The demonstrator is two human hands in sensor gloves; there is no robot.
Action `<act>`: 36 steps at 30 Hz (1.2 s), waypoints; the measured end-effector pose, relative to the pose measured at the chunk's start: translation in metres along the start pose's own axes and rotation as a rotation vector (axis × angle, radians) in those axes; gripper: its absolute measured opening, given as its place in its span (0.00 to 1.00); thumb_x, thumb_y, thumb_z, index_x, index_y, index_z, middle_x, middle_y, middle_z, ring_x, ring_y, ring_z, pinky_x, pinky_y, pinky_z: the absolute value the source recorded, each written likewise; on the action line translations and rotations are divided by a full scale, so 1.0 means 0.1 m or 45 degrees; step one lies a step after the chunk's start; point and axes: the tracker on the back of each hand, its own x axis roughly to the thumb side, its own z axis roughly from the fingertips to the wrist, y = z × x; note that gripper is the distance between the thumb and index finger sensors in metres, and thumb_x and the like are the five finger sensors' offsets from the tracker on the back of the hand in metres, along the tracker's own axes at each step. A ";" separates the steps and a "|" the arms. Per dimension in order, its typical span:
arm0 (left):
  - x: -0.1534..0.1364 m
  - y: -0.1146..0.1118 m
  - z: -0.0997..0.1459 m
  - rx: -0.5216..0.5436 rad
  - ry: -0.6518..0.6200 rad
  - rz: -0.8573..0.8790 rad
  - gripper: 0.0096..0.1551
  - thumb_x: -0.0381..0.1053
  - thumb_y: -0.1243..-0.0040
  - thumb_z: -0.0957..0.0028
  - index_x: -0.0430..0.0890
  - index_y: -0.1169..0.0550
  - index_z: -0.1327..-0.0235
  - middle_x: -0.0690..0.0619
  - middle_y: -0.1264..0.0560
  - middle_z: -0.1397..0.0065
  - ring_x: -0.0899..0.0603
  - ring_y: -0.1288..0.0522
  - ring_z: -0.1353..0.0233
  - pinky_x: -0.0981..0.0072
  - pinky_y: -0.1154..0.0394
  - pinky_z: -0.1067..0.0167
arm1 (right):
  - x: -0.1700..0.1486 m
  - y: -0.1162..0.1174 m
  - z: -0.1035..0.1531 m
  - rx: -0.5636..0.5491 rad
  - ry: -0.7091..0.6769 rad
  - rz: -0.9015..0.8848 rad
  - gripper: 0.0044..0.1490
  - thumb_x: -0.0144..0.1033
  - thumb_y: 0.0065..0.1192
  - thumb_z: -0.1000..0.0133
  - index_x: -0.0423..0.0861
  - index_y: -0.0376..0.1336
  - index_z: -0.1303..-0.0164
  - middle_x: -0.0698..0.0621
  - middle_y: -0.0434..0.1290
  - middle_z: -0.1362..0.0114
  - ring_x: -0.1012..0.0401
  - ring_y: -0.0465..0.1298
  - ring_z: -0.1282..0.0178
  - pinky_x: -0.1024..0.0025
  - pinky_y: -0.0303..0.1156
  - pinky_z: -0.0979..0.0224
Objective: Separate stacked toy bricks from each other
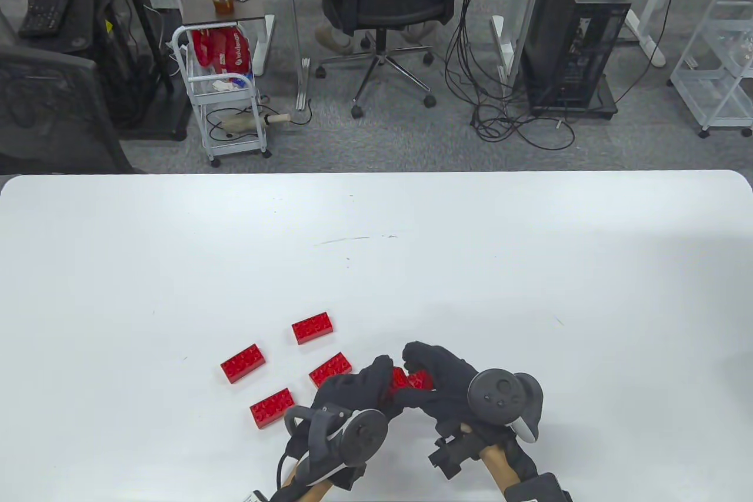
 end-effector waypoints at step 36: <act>-1.75 -0.27 -1.58 -0.680 0.875 -0.467 0.42 0.58 0.31 0.55 0.55 0.28 0.22 0.54 0.22 0.25 0.45 0.16 0.33 0.55 0.24 0.28 | -0.16 -0.10 0.04 -0.091 -0.006 -0.111 0.48 0.52 0.73 0.58 0.48 0.61 0.27 0.46 0.72 0.28 0.54 0.81 0.37 0.65 0.87 0.40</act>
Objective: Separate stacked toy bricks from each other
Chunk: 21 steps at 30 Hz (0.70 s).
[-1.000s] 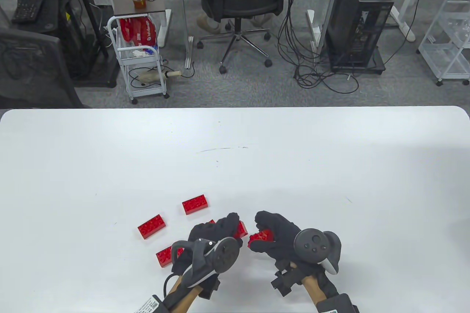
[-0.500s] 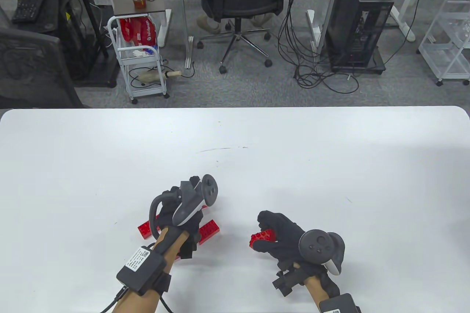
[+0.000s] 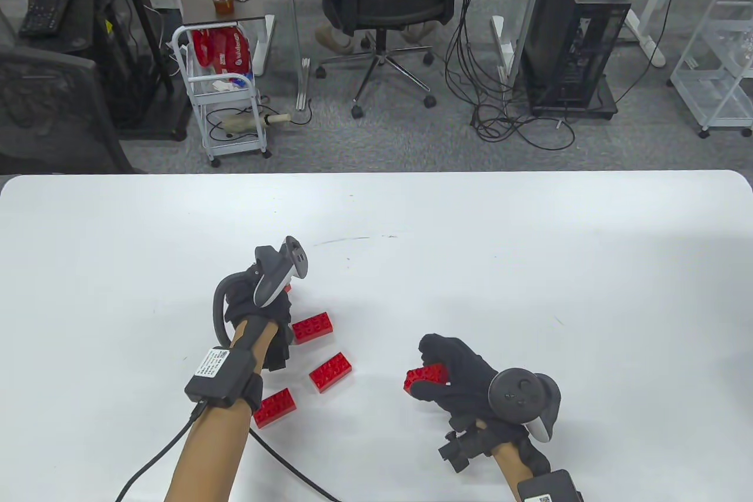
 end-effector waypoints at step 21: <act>-0.03 -0.21 -0.28 -0.191 0.109 -0.129 0.51 0.62 0.33 0.55 0.54 0.38 0.16 0.53 0.27 0.20 0.41 0.20 0.26 0.50 0.28 0.25 | -0.01 -0.03 0.00 0.005 -0.014 -0.004 0.49 0.53 0.73 0.58 0.48 0.61 0.26 0.46 0.71 0.28 0.54 0.82 0.38 0.66 0.87 0.41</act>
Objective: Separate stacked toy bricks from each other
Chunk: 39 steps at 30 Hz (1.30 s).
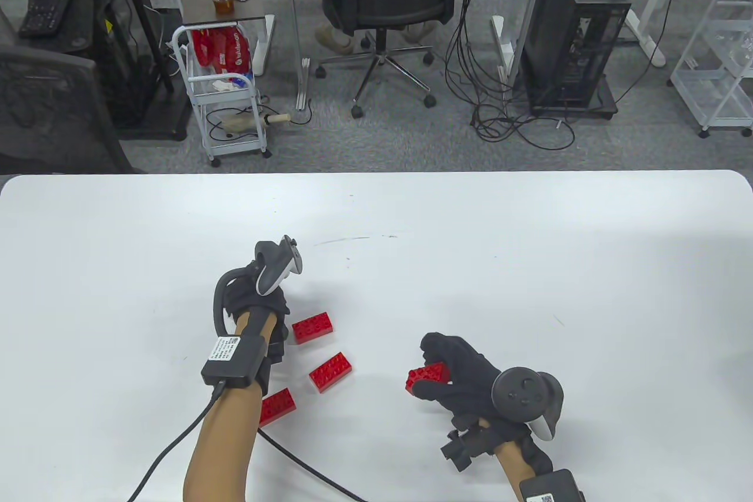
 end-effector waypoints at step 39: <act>-0.10 -0.28 2.41 0.617 -0.955 0.643 0.57 0.67 0.33 0.58 0.50 0.39 0.14 0.52 0.28 0.19 0.42 0.21 0.26 0.48 0.28 0.26 | -0.14 -0.22 0.00 -0.068 0.014 -0.050 0.48 0.56 0.72 0.58 0.49 0.62 0.28 0.47 0.72 0.30 0.56 0.85 0.40 0.67 0.88 0.43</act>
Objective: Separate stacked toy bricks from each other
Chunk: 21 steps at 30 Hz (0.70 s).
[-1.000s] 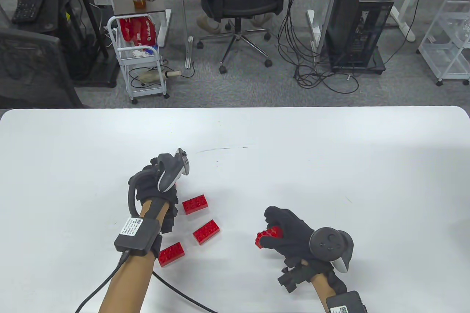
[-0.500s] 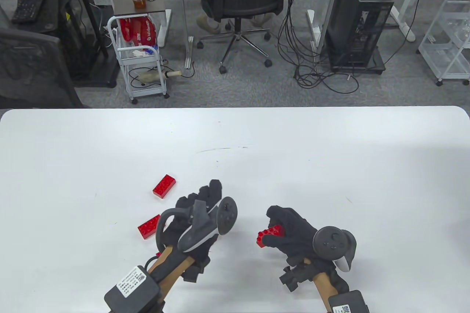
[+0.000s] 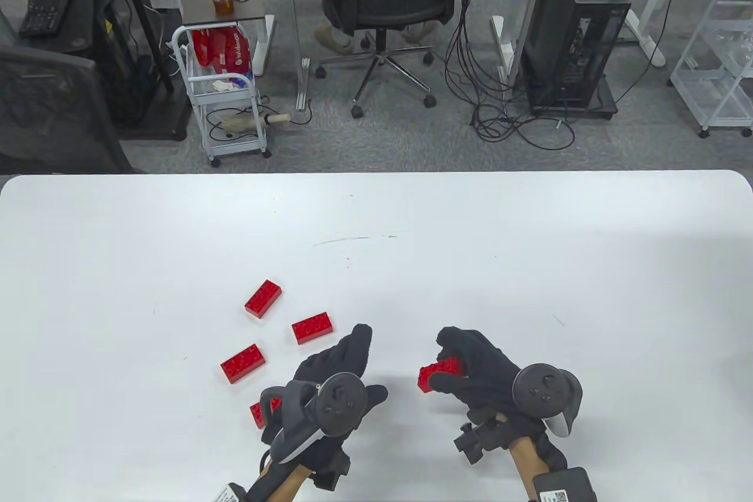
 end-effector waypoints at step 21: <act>-0.43 -0.15 0.03 0.037 0.074 -0.054 0.55 0.68 0.33 0.60 0.53 0.37 0.16 0.54 0.26 0.21 0.45 0.19 0.28 0.49 0.27 0.27 | -0.21 0.25 -0.29 0.077 0.127 0.552 0.47 0.51 0.74 0.59 0.51 0.62 0.28 0.48 0.71 0.29 0.57 0.83 0.34 0.66 0.88 0.37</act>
